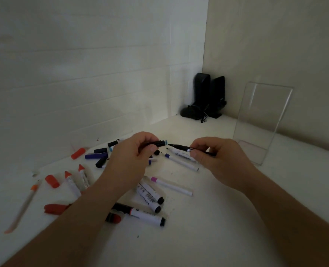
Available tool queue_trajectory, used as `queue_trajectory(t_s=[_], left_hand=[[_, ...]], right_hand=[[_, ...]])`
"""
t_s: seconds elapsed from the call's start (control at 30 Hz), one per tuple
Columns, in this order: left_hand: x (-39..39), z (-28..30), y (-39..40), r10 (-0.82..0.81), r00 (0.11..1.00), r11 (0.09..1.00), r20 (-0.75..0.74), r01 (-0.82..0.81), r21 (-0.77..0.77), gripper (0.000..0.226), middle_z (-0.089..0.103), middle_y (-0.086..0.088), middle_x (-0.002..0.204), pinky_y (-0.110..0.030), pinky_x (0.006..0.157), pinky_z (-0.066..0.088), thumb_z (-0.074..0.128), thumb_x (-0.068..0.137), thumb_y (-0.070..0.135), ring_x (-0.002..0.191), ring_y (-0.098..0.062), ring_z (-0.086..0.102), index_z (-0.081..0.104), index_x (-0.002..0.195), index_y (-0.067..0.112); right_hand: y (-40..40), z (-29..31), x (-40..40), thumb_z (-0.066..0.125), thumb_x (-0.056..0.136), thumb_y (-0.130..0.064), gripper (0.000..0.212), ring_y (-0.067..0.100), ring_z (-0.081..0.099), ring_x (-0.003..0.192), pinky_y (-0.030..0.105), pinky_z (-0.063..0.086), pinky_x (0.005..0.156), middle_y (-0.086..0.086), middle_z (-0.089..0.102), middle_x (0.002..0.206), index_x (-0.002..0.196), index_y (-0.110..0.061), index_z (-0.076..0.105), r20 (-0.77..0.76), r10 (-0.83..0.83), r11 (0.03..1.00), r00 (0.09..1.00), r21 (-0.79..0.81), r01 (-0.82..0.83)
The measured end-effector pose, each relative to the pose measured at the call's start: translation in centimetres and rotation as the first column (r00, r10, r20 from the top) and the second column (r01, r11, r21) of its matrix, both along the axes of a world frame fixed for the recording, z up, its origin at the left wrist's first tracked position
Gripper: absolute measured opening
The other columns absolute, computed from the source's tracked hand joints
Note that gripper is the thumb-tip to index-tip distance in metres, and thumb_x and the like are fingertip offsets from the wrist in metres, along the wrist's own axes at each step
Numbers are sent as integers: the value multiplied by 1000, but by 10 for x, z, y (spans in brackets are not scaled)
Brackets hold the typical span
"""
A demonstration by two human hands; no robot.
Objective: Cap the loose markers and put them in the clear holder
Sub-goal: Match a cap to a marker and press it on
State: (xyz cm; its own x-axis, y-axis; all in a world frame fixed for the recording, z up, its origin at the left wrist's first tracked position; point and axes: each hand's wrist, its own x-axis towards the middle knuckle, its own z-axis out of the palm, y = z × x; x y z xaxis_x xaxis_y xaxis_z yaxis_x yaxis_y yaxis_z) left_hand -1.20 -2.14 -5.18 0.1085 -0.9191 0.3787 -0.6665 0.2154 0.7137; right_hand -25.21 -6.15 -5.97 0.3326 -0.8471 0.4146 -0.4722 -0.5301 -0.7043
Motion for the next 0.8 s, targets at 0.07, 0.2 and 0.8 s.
queue_trajectory(t_s=[0.07, 0.2, 0.8], left_hand=[[-1, 0, 0, -9, 999, 1000, 36, 8, 6, 19, 69, 19, 84, -9, 64, 41, 60, 97, 23, 79, 5, 60, 66, 101, 41], [-6, 3, 5, -37, 990, 999, 138, 36, 11, 18, 67, 21, 85, -3, 62, 38, 62, 96, 26, 78, 11, 57, 67, 101, 43], [-28, -2, 4, -120, 993, 991, -4, 119, -64, 17, 68, 21, 81, -8, 72, 46, 63, 95, 23, 83, 7, 62, 71, 101, 36]], right_hand=[[0, -1, 1, 71, 94, -31, 9, 3, 50, 53, 12, 39, 53, -14, 66, 73, 87, -32, 74, -12, 15, 1000, 1000, 3, -15], [1, -4, 4, 71, 94, -33, 8, 3, 55, 59, 12, 38, 56, -13, 66, 75, 87, -33, 74, -99, 11, 1000, 995, -8, -12], [0, -8, 9, 79, 89, -24, 5, 2, 54, 55, 23, 44, 57, -7, 71, 68, 84, -24, 78, 190, 50, 994, 980, 91, -69]])
